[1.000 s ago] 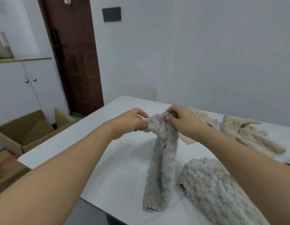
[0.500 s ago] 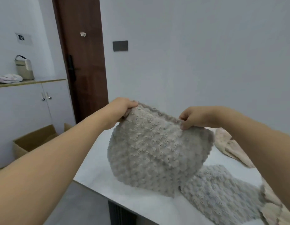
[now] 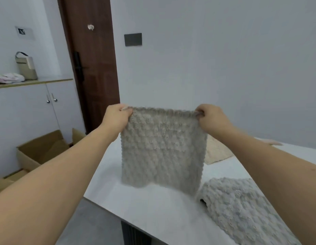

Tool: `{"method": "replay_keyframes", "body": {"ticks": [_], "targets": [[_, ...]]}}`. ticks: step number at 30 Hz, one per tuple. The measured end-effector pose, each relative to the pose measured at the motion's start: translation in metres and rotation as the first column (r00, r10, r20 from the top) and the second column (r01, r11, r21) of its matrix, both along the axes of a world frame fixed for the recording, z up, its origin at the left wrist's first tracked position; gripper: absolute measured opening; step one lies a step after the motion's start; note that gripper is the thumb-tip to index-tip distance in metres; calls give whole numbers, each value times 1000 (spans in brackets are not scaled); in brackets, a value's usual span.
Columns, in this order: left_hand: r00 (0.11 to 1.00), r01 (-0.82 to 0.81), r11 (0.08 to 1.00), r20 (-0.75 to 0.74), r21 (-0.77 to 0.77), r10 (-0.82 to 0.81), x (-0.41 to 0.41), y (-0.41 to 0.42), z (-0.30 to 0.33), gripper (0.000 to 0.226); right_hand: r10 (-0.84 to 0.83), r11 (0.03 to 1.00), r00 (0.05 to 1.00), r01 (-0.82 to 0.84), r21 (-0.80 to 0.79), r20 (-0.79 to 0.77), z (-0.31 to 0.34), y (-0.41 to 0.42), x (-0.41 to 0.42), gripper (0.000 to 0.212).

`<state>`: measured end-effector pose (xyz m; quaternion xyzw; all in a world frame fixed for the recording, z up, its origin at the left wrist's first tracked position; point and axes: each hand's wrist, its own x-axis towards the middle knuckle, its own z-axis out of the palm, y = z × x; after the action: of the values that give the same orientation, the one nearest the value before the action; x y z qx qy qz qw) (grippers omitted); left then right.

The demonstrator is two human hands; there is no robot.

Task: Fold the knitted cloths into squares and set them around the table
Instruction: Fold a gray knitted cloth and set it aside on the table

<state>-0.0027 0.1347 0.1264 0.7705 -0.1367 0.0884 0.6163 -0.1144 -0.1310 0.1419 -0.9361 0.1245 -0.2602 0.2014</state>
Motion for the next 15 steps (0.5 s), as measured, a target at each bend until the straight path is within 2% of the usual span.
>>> {"method": "replay_keyframes", "body": {"ticks": [2,4,7,9,11,12,14,15], "targets": [[996,-14,995,84,-98,22,1,-2,15,10,28,999,971,-38,37,238,14,1,4,27],[991,16,986,132,-168,6,-3,-1,27,16,61,993,925,-96,75,374,27,3,3,30],[989,54,987,143,-152,-32,-11,6,28,16,99,988,900,-140,66,425,25,7,-7,35],[996,66,994,64,-91,-60,-18,10,17,13,103,989,917,-137,61,386,7,9,-14,34],[992,114,993,-61,37,-112,-26,14,-6,10,104,990,963,-123,63,248,-21,8,-21,29],[978,177,974,-132,140,-159,-31,16,-21,10,107,991,987,-115,62,118,-37,8,-26,27],[903,386,849,-338,361,-266,-43,23,-56,13,126,992,963,-120,39,-237,-71,7,-37,27],[836,504,747,-464,433,-295,-51,26,-74,12,143,989,895,-145,29,-422,-88,7,-42,28]]}}
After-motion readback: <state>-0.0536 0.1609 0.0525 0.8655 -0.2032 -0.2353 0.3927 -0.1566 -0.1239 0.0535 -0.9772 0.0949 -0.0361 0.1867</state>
